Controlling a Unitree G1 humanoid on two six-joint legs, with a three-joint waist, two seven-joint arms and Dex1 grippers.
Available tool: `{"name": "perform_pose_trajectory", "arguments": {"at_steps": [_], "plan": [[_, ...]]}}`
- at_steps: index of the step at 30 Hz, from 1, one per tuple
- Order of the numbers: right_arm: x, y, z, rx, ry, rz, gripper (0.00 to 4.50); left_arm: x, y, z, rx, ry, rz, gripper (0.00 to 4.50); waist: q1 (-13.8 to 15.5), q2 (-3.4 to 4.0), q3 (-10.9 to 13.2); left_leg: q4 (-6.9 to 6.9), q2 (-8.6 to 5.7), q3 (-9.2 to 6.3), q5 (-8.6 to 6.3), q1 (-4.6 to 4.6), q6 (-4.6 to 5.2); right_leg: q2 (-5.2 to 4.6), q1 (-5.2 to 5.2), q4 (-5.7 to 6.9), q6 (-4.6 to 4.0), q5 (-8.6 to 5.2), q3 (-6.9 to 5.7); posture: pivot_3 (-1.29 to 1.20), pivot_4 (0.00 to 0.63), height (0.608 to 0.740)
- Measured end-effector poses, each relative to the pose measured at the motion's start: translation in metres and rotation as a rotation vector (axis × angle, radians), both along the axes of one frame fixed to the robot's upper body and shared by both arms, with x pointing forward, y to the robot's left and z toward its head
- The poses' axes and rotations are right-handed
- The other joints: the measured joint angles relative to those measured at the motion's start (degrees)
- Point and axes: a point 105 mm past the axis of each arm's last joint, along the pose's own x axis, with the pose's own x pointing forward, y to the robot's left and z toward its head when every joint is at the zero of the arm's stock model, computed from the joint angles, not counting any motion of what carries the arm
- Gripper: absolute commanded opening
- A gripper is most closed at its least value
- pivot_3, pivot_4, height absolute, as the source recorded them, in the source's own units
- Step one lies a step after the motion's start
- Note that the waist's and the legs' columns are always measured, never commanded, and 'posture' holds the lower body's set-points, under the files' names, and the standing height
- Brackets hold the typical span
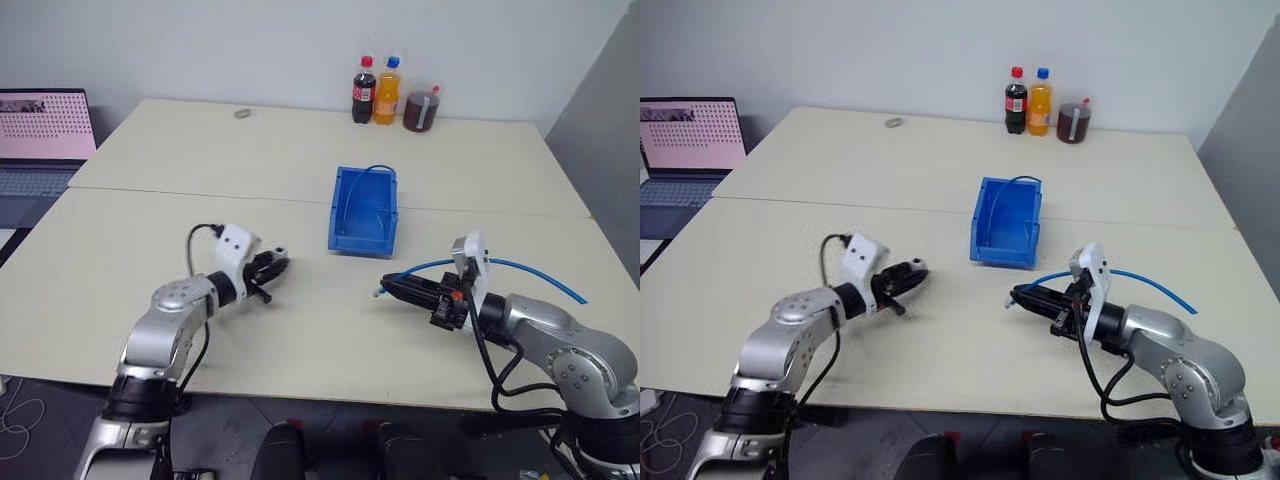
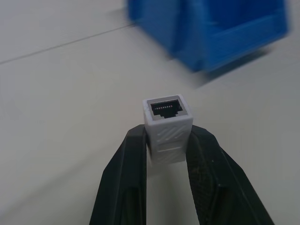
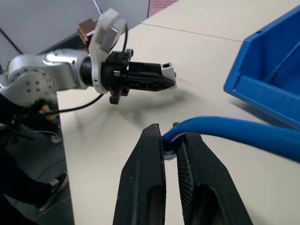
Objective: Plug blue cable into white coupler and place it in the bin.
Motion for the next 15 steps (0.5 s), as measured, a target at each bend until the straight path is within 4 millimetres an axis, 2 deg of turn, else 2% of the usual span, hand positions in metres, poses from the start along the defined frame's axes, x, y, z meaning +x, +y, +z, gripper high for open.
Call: {"name": "perform_pose_trajectory", "arguments": {"at_steps": [2,6,10,15], "plan": [[-0.001,-0.001,-0.001,-0.029,-0.022,0.005,0.07,-0.011,-0.015,-0.005,0.036,0.016,-0.165,0.85,-0.20,0.01,0.00,-0.03,0.06,-0.02,0.00,0.00,0.01,0.09,-0.03,0.00,-0.07,-0.04,0.00,0.00,0.150,0.740],[-0.001,0.001,-0.002,-0.052,-0.059,0.005,0.07,-0.025,-0.033,-0.017,0.121,0.049,-0.428,0.85,-0.08,0.01,0.01,-0.04,0.14,-0.09,0.00,-0.01,0.01,0.24,-0.05,0.04,-0.16,-0.09,-0.05,0.00,0.150,0.740],[-0.002,0.001,-0.004,-0.071,-0.081,0.003,0.07,-0.028,-0.035,-0.035,0.198,0.048,-0.538,0.85,-0.08,0.01,0.01,-0.01,0.15,-0.06,-0.01,-0.01,0.01,0.24,-0.05,0.03,-0.15,-0.09,0.00,0.00,0.150,0.740],[-0.002,0.009,-0.006,-0.102,-0.117,0.023,0.07,-0.025,-0.039,-0.037,0.222,-0.003,-0.595,0.85,0.14,0.03,-0.01,0.04,0.15,-0.06,0.00,0.00,0.02,0.23,0.00,0.04,-0.13,-0.09,-0.01,0.00,0.150,0.740]]}}
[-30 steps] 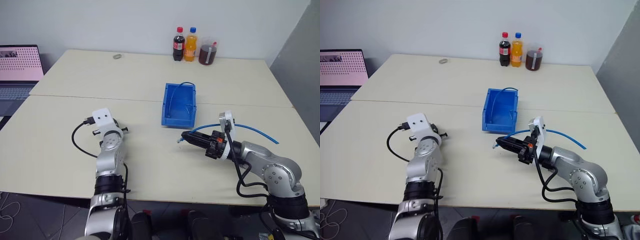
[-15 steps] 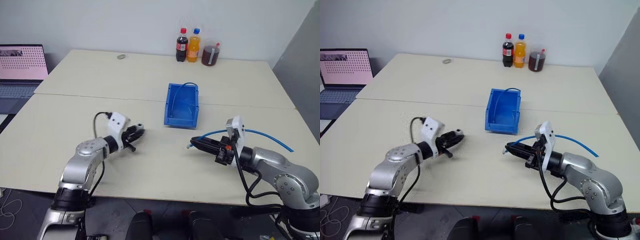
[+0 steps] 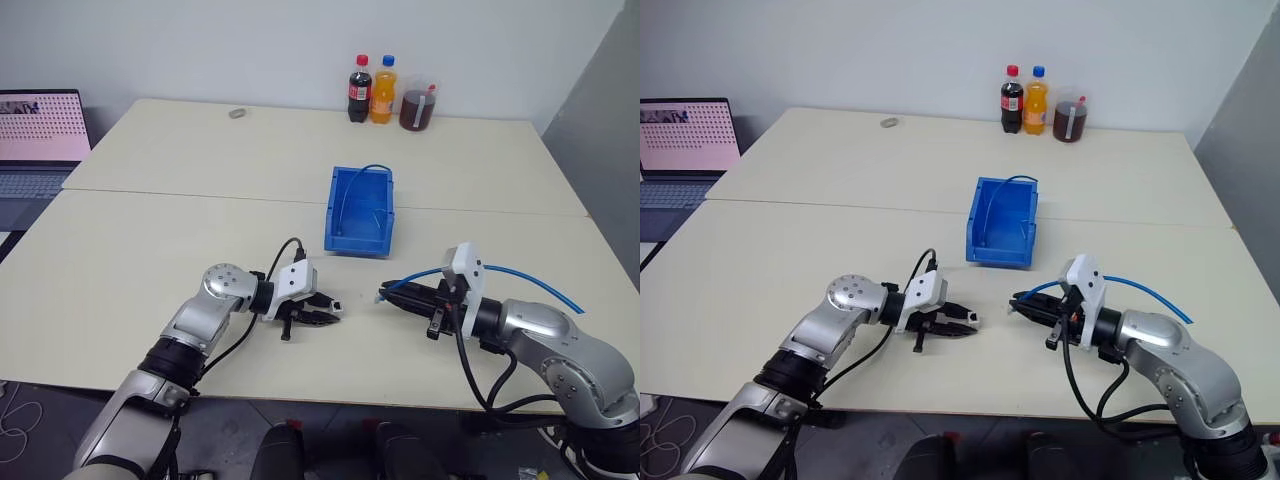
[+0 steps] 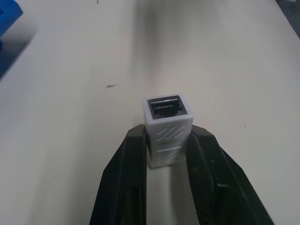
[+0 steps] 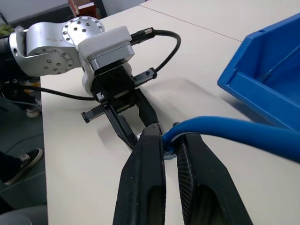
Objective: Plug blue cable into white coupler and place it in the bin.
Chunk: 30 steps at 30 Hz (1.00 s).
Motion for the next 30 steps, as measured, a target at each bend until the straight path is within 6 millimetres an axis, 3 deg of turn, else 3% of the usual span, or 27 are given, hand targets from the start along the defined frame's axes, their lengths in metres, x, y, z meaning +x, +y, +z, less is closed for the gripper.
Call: {"name": "perform_pose_trajectory", "arguments": {"at_steps": [3,12,17,30], "plan": [[0.008,0.022,-0.001,-0.043,-0.058,0.063,0.07,0.003,-0.003,-0.001,0.006,-0.026,-0.033,0.85,0.03,0.04,-0.05,0.04,-0.01,-0.01,0.00,0.03,0.01,0.00,0.04,0.02,0.03,0.02,-0.02,0.00,0.150,0.740],[0.019,0.045,-0.019,-0.116,-0.077,0.129,0.07,0.003,-0.005,-0.003,0.007,-0.039,-0.061,0.83,0.41,0.05,-0.08,0.08,-0.03,-0.03,0.01,0.02,0.01,-0.03,0.06,0.04,0.06,0.04,-0.05,0.00,0.150,0.740],[0.021,0.048,-0.029,-0.151,-0.078,0.142,0.07,0.003,-0.005,-0.003,0.007,-0.038,-0.061,0.83,0.41,0.06,-0.09,0.08,-0.03,-0.02,0.01,0.02,0.01,-0.03,0.06,0.06,0.06,0.04,-0.04,0.00,0.150,0.740],[0.025,0.049,-0.030,-0.185,-0.117,0.164,0.07,0.003,-0.004,-0.004,0.009,-0.035,-0.056,0.83,0.37,0.13,-0.22,0.08,-0.03,-0.01,0.01,0.09,0.01,-0.03,0.10,0.08,0.05,0.04,-0.03,0.00,0.150,0.740]]}}
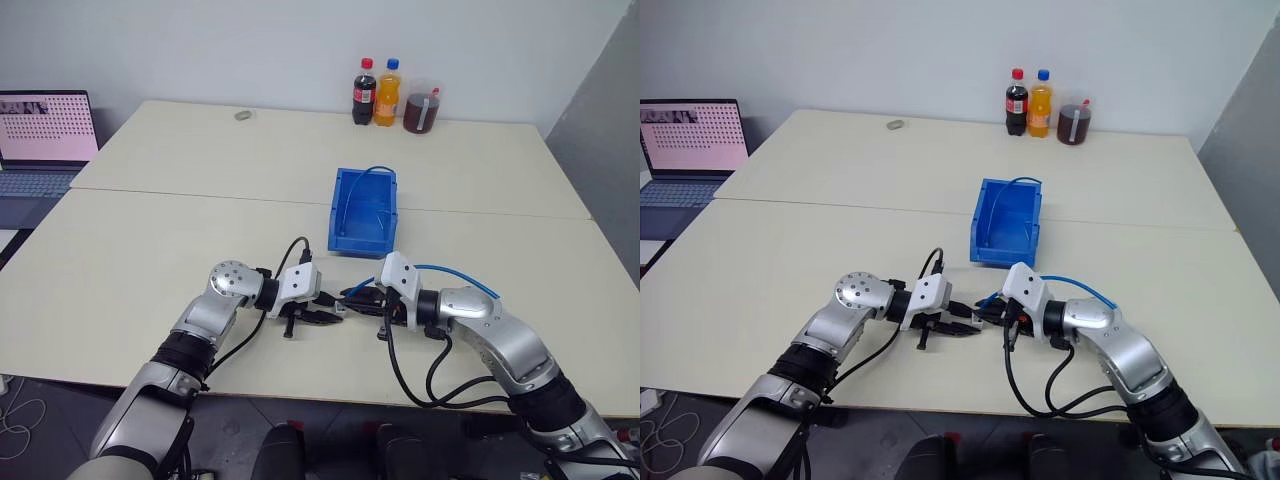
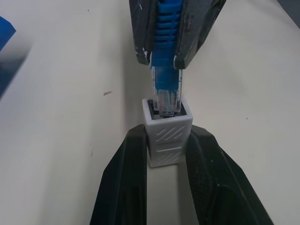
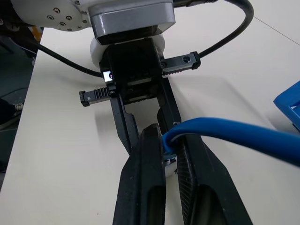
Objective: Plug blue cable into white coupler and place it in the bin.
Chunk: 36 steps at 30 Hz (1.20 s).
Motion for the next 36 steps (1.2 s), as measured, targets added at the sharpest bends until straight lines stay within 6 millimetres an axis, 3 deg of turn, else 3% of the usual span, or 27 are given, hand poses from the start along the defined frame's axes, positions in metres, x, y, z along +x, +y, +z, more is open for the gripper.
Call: {"name": "perform_pose_trajectory", "arguments": {"at_steps": [36], "plan": [[0.001,0.013,0.000,-0.180,-0.004,0.040,0.06,0.001,0.001,-0.005,0.015,0.012,0.017,0.82,-0.13,0.41,-0.93,-0.01,0.01,0.06,0.00,0.20,0.00,0.01,0.09,0.07,-0.01,-0.02,0.05,0.00,0.150,0.740]]}}
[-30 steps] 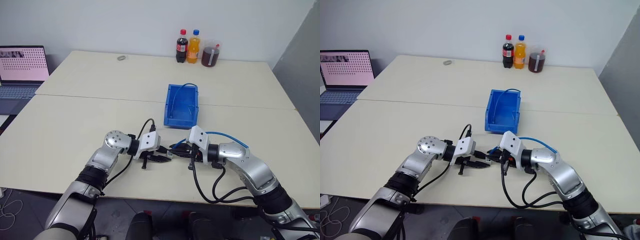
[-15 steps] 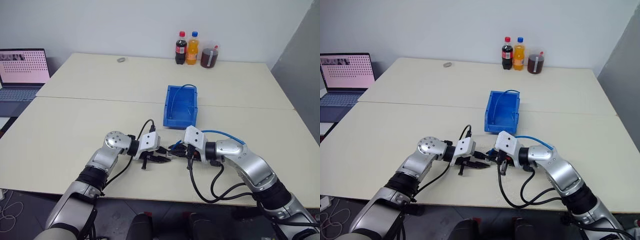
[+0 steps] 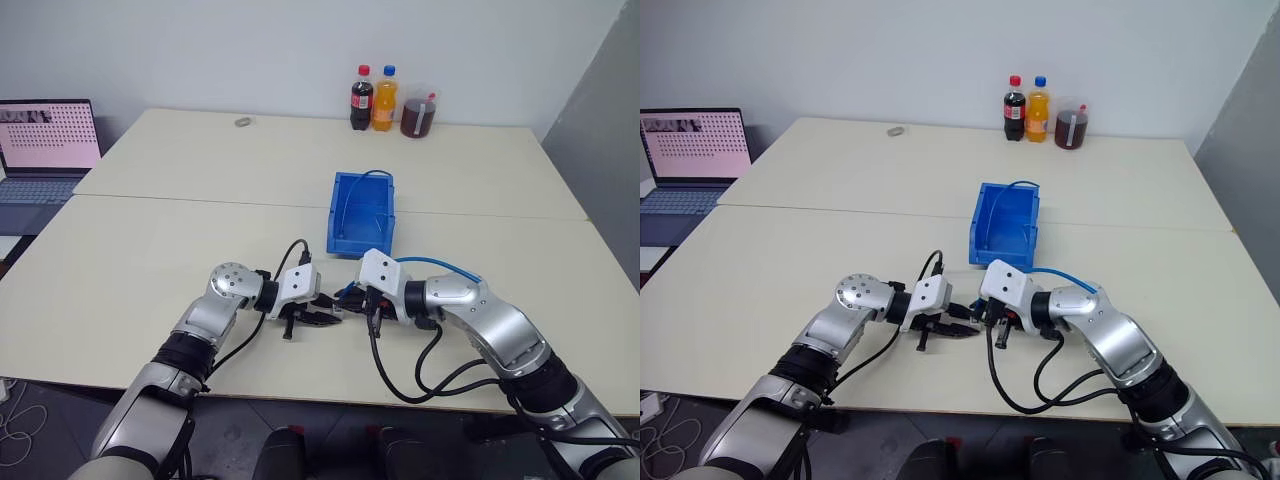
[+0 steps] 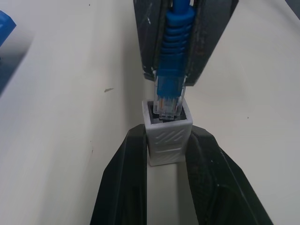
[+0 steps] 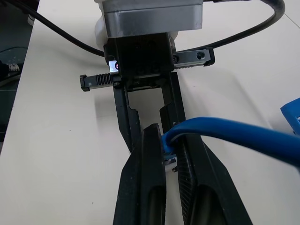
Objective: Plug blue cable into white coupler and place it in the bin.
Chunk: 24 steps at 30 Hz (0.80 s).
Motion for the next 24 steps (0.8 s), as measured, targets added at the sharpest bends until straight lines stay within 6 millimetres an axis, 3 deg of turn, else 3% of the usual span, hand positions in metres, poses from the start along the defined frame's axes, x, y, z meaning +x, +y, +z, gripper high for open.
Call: {"name": "perform_pose_trajectory", "arguments": {"at_steps": [11,24], "plan": [[0.003,0.003,-0.003,-0.024,0.011,0.003,0.06,0.000,0.001,-0.002,0.008,0.003,0.010,0.81,-0.04,-0.01,-0.36,0.00,0.00,0.02,0.00,0.08,0.00,0.00,0.00,0.11,-0.03,-0.03,0.02,0.00,0.150,0.740],[0.002,-0.008,-0.005,-0.056,0.018,0.018,0.06,0.000,-0.001,-0.003,0.003,-0.003,0.011,0.80,0.07,-0.01,-0.43,0.00,-0.01,0.03,0.00,0.08,0.00,0.00,0.01,0.11,-0.04,-0.03,0.04,0.00,0.150,0.740]]}}
